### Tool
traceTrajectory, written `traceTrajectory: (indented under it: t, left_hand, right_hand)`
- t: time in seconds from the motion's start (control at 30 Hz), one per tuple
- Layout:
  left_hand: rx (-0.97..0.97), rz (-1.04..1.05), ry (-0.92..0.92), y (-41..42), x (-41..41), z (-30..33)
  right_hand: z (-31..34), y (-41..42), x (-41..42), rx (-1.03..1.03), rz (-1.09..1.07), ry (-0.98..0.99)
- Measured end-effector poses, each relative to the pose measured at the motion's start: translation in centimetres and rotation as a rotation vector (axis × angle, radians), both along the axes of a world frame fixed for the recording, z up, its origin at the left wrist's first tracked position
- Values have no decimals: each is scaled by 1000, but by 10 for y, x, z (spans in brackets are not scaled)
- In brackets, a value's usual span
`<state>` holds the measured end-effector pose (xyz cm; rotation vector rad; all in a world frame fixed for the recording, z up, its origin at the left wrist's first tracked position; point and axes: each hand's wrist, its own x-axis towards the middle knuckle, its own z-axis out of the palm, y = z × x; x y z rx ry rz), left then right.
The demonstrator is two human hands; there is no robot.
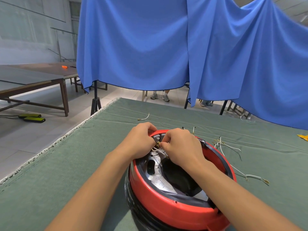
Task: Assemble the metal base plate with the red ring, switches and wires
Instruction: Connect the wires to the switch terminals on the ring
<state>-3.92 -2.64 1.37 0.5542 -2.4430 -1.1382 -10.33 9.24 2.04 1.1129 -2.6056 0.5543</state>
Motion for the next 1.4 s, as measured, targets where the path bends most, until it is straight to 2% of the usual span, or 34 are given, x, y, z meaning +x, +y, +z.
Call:
traceTrajectory:
  t: [0.17,0.43,0.63,1.4]
  left_hand:
    - [-5,5,4,1,1,0]
    - [29,113,62,2,1,-1]
    - [86,180,106,2,2,-3]
    - [-6,202,83,6,6,0]
  right_hand:
    - [0,0,0,-3,-3,40]
    - [-4,-4,0,71,12,241]
    - [-4,-6,-1,66,-1,205]
    - [-8,-12,-5,4,48,177]
